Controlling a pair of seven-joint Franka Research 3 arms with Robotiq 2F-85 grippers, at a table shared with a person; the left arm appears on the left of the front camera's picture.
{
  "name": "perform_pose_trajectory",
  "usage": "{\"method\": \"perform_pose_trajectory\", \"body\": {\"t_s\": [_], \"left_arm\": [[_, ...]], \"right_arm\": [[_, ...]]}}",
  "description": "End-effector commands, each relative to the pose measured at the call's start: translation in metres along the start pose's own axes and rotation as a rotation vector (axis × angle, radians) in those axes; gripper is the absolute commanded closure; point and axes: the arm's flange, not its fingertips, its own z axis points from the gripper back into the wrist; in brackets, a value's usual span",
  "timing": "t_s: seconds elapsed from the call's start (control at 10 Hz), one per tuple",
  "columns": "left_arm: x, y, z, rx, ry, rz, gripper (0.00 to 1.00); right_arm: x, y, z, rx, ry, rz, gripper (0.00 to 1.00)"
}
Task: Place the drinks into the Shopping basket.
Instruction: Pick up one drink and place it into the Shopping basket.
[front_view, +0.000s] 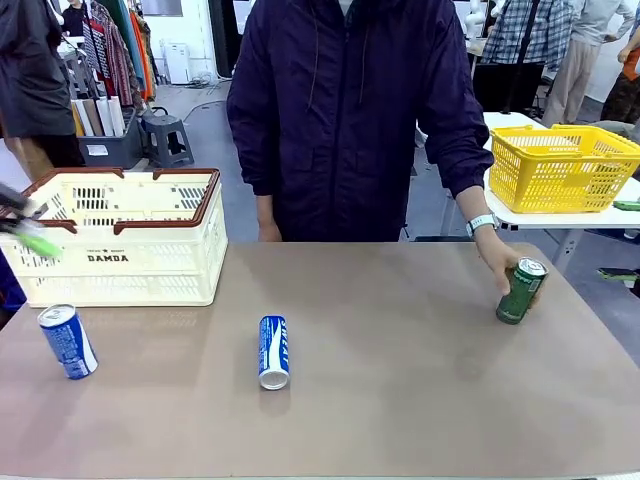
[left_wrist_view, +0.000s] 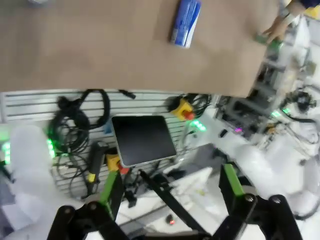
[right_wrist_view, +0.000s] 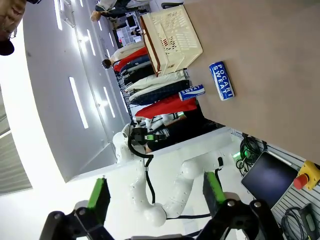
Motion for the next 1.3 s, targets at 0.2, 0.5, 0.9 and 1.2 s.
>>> {"method": "perform_pose_trajectory", "body": {"t_s": [0.2,0.5,0.9,1.2], "left_arm": [[0.009,-0.033,-0.137,0.021,0.046,-0.085,0.00],[-0.002,-0.040,-0.085,0.052,0.011,-0.095,0.00],[0.034,-0.120,-0.208,0.283,-0.241,0.087,0.00],[0.038,-0.161,-0.286,0.419,-0.362,0.113,0.00]], "right_arm": [[0.000,0.007,0.002,0.003,0.002,-0.018,0.00],[0.000,0.007,0.002,0.003,0.002,-0.018,0.00],[0.000,0.007,0.002,0.003,0.002,-0.018,0.00],[0.000,0.007,0.002,0.003,0.002,-0.018,0.00]]}}
